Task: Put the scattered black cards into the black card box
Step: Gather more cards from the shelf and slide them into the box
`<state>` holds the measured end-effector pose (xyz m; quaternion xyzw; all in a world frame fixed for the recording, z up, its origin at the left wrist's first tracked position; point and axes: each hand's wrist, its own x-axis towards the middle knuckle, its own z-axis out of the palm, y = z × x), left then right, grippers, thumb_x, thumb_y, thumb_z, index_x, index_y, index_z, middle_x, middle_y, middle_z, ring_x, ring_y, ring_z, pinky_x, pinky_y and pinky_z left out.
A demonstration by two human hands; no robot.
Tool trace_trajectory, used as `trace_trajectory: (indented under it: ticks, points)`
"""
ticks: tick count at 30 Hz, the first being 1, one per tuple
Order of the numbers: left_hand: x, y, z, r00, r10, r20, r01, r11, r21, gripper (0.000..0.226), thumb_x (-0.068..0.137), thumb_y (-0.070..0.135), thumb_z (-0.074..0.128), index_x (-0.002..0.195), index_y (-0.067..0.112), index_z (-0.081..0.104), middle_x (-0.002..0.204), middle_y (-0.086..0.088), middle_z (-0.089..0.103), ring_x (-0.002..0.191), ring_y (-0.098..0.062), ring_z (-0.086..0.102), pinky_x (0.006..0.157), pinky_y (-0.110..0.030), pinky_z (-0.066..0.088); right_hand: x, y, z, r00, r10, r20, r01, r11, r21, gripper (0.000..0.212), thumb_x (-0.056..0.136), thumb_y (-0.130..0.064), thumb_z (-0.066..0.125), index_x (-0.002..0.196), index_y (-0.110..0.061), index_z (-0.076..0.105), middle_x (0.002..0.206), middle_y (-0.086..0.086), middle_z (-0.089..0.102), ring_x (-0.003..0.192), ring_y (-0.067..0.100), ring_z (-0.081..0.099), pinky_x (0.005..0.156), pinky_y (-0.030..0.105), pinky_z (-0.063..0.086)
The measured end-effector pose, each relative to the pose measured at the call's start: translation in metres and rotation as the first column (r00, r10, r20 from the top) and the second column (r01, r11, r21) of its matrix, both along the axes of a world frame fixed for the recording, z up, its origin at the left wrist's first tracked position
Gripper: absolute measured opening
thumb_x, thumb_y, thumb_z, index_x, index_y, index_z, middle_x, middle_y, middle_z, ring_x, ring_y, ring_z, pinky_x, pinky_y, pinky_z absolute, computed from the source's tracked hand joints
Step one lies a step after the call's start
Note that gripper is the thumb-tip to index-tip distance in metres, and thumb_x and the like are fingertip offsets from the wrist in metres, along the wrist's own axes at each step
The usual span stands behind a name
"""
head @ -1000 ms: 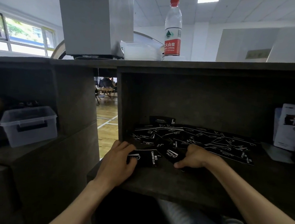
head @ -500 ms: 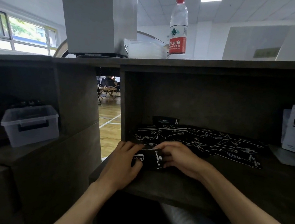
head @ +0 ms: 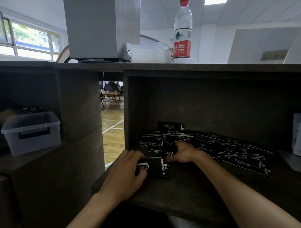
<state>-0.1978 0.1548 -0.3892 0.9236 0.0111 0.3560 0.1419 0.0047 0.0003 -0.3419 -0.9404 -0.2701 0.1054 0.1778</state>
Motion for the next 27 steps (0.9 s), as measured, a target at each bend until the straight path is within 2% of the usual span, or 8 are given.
trace_trajectory:
  ticks: [4, 8, 10, 13, 18, 22, 25, 27]
  points:
    - [-0.001, -0.001, 0.000, 1.000, 0.012, -0.002, -0.012, 1.000, -0.003, 0.029, 0.084, 0.036, 0.054, 0.113, 0.035, 0.050, 0.096, 0.028, 0.042, 0.098, 0.001, 0.042, 0.077, -0.014, 0.036, -0.001, 0.000, 0.005, 0.999, 0.050, 0.003, -0.050, 0.994, -0.096, 0.088, 0.067, -0.059, 0.080, 0.140, -0.020, 0.048, 0.141, 0.004, 0.052, 0.125, 0.024, 0.051, 0.106, 0.041, 0.043]
    - [0.000, -0.001, 0.000, 1.000, 0.027, -0.001, -0.027, 0.999, 0.019, 0.024, 0.084, 0.038, 0.050, 0.107, 0.032, 0.052, 0.100, 0.019, 0.050, 0.097, 0.000, 0.039, 0.076, -0.016, 0.035, -0.005, -0.007, 0.011, 0.990, 0.122, -0.075, -0.125, 0.992, -0.025, 0.103, 0.068, -0.044, 0.086, 0.152, -0.025, 0.029, 0.152, 0.005, 0.038, 0.136, 0.025, 0.041, 0.112, 0.043, 0.038]
    - [0.001, -0.001, 0.000, 1.000, 0.031, -0.006, -0.030, 0.999, 0.019, 0.026, 0.084, 0.038, 0.049, 0.109, 0.032, 0.052, 0.100, 0.018, 0.051, 0.097, -0.001, 0.039, 0.076, -0.017, 0.036, -0.008, -0.013, 0.011, 0.991, 0.121, -0.064, -0.120, 0.993, 0.018, 0.101, 0.067, -0.041, 0.088, 0.150, -0.026, 0.032, 0.149, 0.005, 0.039, 0.134, 0.024, 0.041, 0.112, 0.043, 0.038]
    - [0.001, -0.001, 0.000, 0.999, 0.036, -0.005, -0.036, 0.999, 0.021, 0.026, 0.084, 0.036, 0.051, 0.110, 0.031, 0.053, 0.100, 0.017, 0.051, 0.097, -0.002, 0.040, 0.076, -0.018, 0.038, -0.010, -0.021, 0.007, 0.995, 0.072, -0.066, -0.056, 0.974, 0.218, 0.084, 0.071, -0.026, 0.087, 0.142, -0.020, 0.043, 0.132, 0.001, 0.047, 0.120, 0.018, 0.050, 0.101, 0.030, 0.044]
    - [0.001, -0.001, 0.000, 0.999, 0.044, -0.016, -0.043, 0.999, 0.019, 0.027, 0.085, 0.036, 0.053, 0.112, 0.031, 0.053, 0.100, 0.018, 0.051, 0.097, 0.000, 0.039, 0.075, -0.016, 0.036, -0.004, -0.039, 0.002, 0.981, -0.048, -0.190, 0.145, 0.832, 0.536, 0.040, 0.078, -0.005, 0.079, 0.112, -0.013, 0.061, 0.099, 0.002, 0.067, 0.089, 0.012, 0.063, 0.070, 0.022, 0.050]
    - [0.001, -0.001, 0.000, 0.999, 0.045, -0.024, -0.045, 0.999, 0.012, 0.028, 0.086, 0.037, 0.054, 0.114, 0.032, 0.053, 0.101, 0.019, 0.050, 0.098, 0.001, 0.039, 0.077, -0.016, 0.038, 0.005, -0.050, 0.001, 0.975, -0.175, -0.139, 0.223, 0.749, 0.624, 0.036, 0.078, -0.001, 0.075, 0.102, -0.017, 0.055, 0.106, 0.008, 0.066, 0.091, 0.016, 0.061, 0.076, 0.028, 0.048]
    - [0.001, -0.001, 0.000, 0.999, 0.048, -0.021, -0.047, 0.999, 0.014, 0.028, 0.087, 0.036, 0.055, 0.114, 0.030, 0.053, 0.103, 0.017, 0.051, 0.098, 0.000, 0.039, 0.078, -0.018, 0.040, 0.002, -0.054, 0.007, 0.978, -0.191, -0.080, 0.184, 0.627, 0.757, 0.040, 0.085, -0.001, 0.065, 0.115, -0.024, 0.053, 0.111, 0.006, 0.066, 0.092, 0.015, 0.063, 0.077, 0.028, 0.055]
    - [0.001, -0.001, 0.000, 0.999, 0.049, -0.019, -0.049, 0.999, 0.012, 0.028, 0.087, 0.036, 0.055, 0.115, 0.030, 0.053, 0.104, 0.017, 0.053, 0.098, 0.000, 0.039, 0.079, -0.019, 0.041, -0.007, -0.055, 0.013, 0.977, -0.189, 0.096, 0.040, 0.610, 0.791, 0.055, 0.087, 0.000, 0.062, 0.132, -0.029, 0.048, 0.111, 0.000, 0.063, 0.090, 0.010, 0.062, 0.070, 0.016, 0.054]
